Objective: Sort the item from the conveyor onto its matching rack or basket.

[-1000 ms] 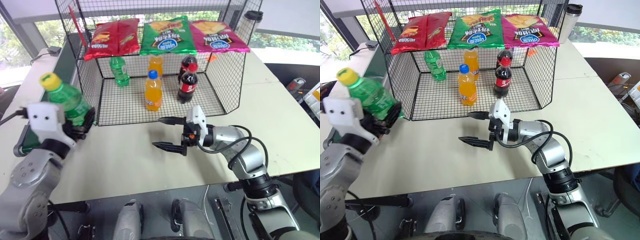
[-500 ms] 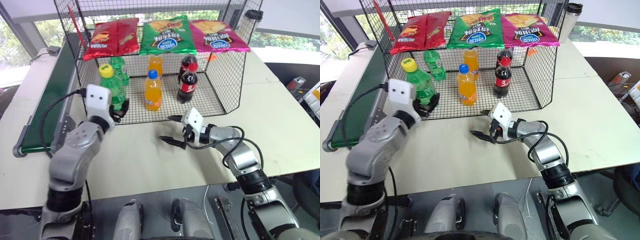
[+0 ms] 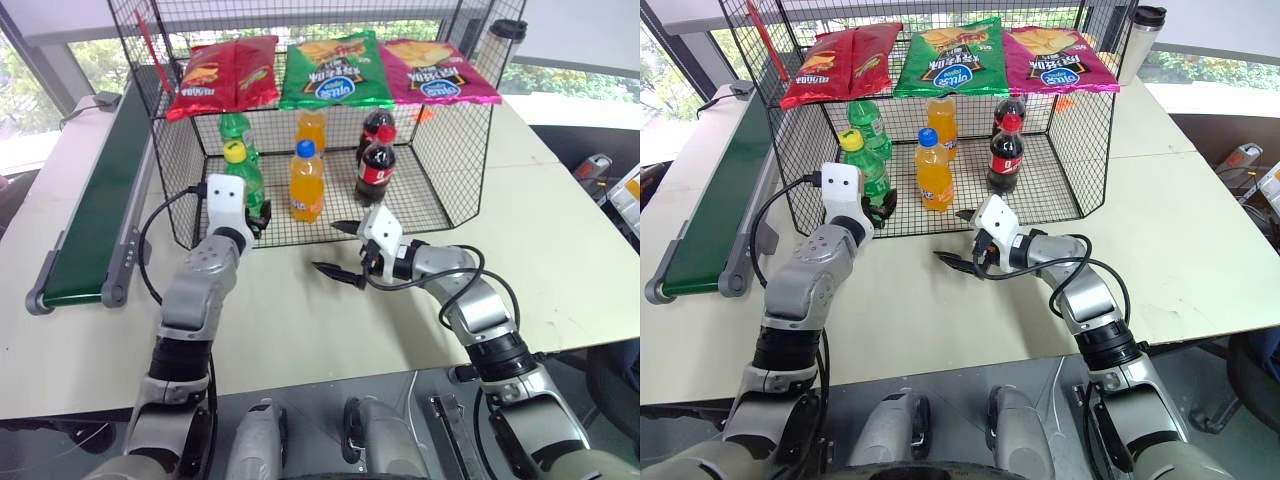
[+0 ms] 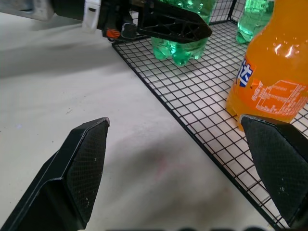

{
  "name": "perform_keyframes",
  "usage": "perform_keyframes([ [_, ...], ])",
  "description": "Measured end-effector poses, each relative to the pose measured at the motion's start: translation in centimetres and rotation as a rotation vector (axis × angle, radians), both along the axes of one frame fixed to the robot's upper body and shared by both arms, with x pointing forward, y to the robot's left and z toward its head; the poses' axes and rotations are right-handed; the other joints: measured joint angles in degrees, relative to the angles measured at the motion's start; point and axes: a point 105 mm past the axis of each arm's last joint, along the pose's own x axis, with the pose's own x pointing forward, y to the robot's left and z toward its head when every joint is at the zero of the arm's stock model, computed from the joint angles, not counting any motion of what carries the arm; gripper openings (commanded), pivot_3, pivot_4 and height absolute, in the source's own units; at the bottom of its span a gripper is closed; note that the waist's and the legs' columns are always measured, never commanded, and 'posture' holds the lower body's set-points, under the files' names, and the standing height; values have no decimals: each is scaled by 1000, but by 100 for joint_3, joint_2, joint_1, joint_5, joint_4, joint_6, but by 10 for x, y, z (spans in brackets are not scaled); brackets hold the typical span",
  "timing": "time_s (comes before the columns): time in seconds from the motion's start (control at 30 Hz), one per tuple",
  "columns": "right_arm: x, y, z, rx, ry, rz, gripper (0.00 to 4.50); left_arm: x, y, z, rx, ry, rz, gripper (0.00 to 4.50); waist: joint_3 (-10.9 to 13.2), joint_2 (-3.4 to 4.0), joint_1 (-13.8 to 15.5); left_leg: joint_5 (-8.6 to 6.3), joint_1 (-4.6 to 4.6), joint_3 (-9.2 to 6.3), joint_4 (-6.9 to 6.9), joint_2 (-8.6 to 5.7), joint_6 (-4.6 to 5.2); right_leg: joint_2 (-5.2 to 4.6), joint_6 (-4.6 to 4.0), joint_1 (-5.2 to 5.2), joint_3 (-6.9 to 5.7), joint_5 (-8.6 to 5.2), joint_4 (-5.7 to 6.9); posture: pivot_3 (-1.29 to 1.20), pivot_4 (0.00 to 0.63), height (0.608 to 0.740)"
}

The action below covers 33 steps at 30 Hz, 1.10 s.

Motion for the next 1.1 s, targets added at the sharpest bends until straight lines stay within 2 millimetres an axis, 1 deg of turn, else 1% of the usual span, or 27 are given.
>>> perform_keyframes([
  [0.2,2,0,0,7,-3,-17,4500,5,5,-7,-22,5,34,2748,0,0,0,0,0,1,0,0,0,-1,0,0,0,0,0,0,150,740],
  [0.23,2,0,0,8,-4,-18,4500,5,6,-8,-22,9,35,3548,0,0,1,0,0,1,0,0,0,0,0,0,0,0,0,0,150,740],
  [0.27,2,0,0,8,-4,-18,4500,5,6,-10,-24,12,36,3780,0,0,1,0,0,1,0,0,0,-1,0,0,0,0,0,0,150,740],
  [0.3,2,0,0,8,-4,-18,4500,5,6,-10,-28,10,37,4171,0,0,1,0,0,1,0,0,0,-1,0,0,0,0,0,0,150,740],
  [0.33,2,0,0,8,-4,-18,4500,5,5,-8,-35,-4,37,4442,0,0,1,0,0,1,0,0,0,-1,0,1,0,0,0,0,150,740],
  [0.4,2,0,0,8,-4,-19,4500,6,5,-3,-36,-26,37,4442,0,0,0,0,1,1,0,0,0,-1,0,1,0,0,1,0,150,740],
  [0.57,1,0,0,8,-3,-18,4500,6,5,2,-26,-43,37,4442,0,0,-1,0,2,0,0,0,0,-1,0,1,0,0,3,0,150,740],
  [0.63,1,0,0,7,-3,-17,4500,4,5,9,-24,-70,37,4442,0,0,-1,0,2,1,0,0,0,-1,0,1,0,0,2,0,150,740],
  [0.7,1,0,0,7,-2,-15,4500,0,6,24,-20,-116,38,4442,0,0,-2,0,2,1,0,0,0,-1,0,1,0,0,2,0,150,740],
  [0.73,1,0,0,7,-2,-14,4500,-4,8,33,-13,-142,40,4442,0,0,-2,0,2,1,0,0,0,-2,0,2,0,0,2,0,150,740],
  [0.83,0,-1,-1,5,3,-10,4500,-17,13,44,19,-170,37,4442,0,0,-15,0,3,0,0,1,0,-1,0,2,0,0,4,0,150,740],
  [1.0,-1,-1,-4,5,13,-2,4500,-48,23,43,39,-134,40,4442,0,1,-15,0,4,-1,0,1,0,-2,0,2,1,0,4,0,150,740],
  [1.1,-2,-1,-4,5,14,0,4500,-71,23,34,56,-93,3,4442,0,1,-11,0,4,-1,0,1,0,-3,0,3,2,0,4,0,150,740],
])
